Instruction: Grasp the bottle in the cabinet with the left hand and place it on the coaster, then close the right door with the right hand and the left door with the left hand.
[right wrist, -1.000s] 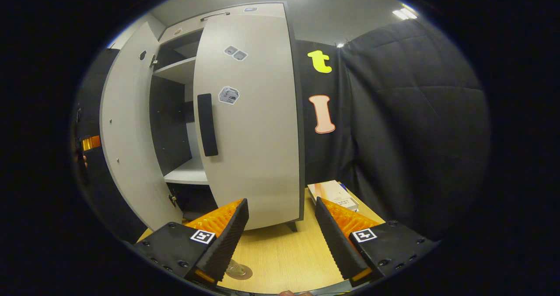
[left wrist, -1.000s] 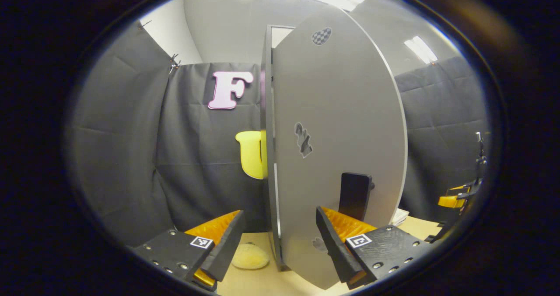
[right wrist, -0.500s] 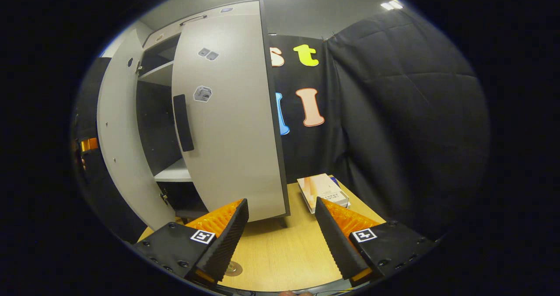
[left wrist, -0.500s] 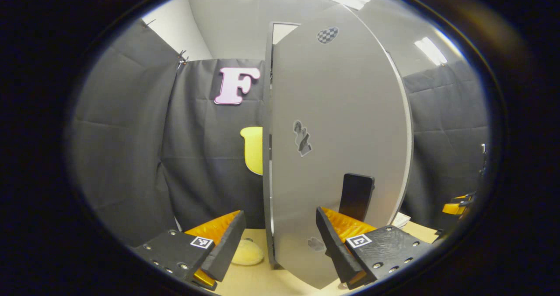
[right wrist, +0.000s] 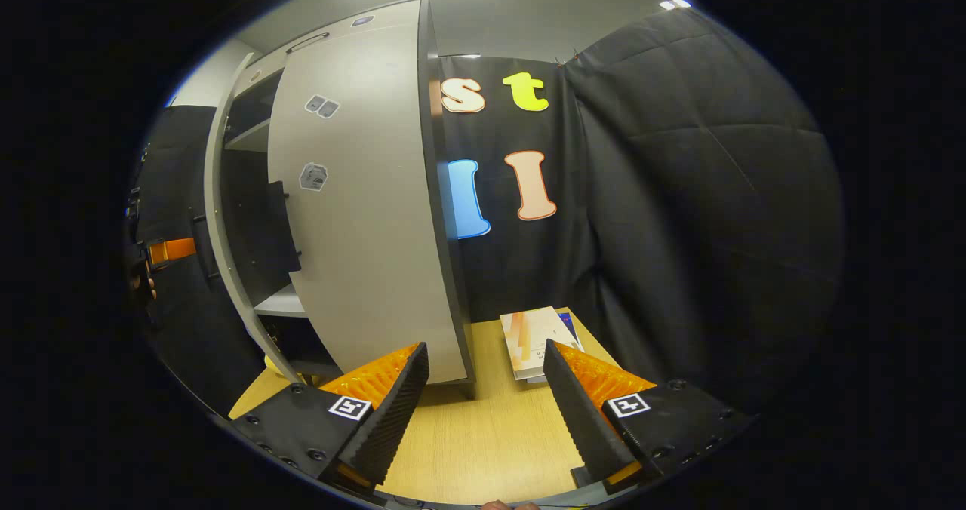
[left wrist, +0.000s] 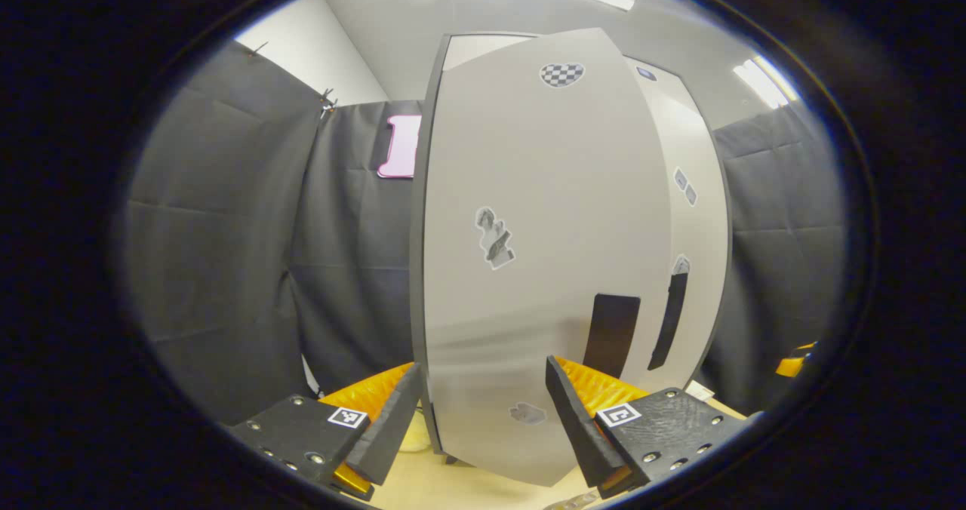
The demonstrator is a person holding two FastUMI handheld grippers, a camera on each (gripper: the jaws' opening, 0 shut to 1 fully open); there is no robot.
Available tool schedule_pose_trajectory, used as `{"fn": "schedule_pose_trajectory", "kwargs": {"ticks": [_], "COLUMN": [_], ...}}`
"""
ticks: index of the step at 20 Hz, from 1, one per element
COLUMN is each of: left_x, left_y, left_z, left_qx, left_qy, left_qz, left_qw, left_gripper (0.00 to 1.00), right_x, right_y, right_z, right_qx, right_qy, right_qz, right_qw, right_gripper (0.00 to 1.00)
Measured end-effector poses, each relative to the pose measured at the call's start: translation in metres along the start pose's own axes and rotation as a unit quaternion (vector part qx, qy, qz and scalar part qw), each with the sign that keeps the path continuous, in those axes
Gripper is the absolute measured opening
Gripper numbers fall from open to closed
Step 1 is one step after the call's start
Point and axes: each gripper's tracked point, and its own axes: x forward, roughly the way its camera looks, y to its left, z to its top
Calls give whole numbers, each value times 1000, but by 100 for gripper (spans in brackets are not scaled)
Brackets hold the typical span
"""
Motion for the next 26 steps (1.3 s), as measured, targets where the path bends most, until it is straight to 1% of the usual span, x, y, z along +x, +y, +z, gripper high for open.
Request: {"fn": "schedule_pose_trajectory", "kwargs": {"ticks": [3,7,10,12,17,19,21,23,26], "left_x": [-19,-59,-84,-95,-118,-125,-124,-121,-117], "left_y": [-5,-8,-10,-6,9,18,30,43,54], "left_z": [2,9,10,10,20,23,21,20,23], "left_qx": [0,0,18,21,-20,-27,-29,-29,-47], "left_qy": [-9,-33,-40,-46,-70,-81,-80,-84,-95], "left_qz": [23,31,35,34,32,27,26,32,27], "left_qw": [1000,999,998,998,997,996,996,996,994], "left_gripper": [94,94,94,94,94,94,94,94,94], "right_x": [8,27,41,47,54,55,56,55,53], "right_y": [-12,-15,-4,7,39,49,57,67,75], "right_z": [2,5,13,24,56,69,78,83,82], "right_qx": [-9,-10,-14,-16,-23,-26,-28,-30,-38], "right_qy": [-1,-3,-11,-23,-53,-67,-79,-84,-85], "right_qz": [13,38,57,67,87,85,71,64,53], "right_qw": [1000,999,998,997,995,994,994,994,994], "right_gripper": [98,98,98,98,98,98,98,98,97]}}
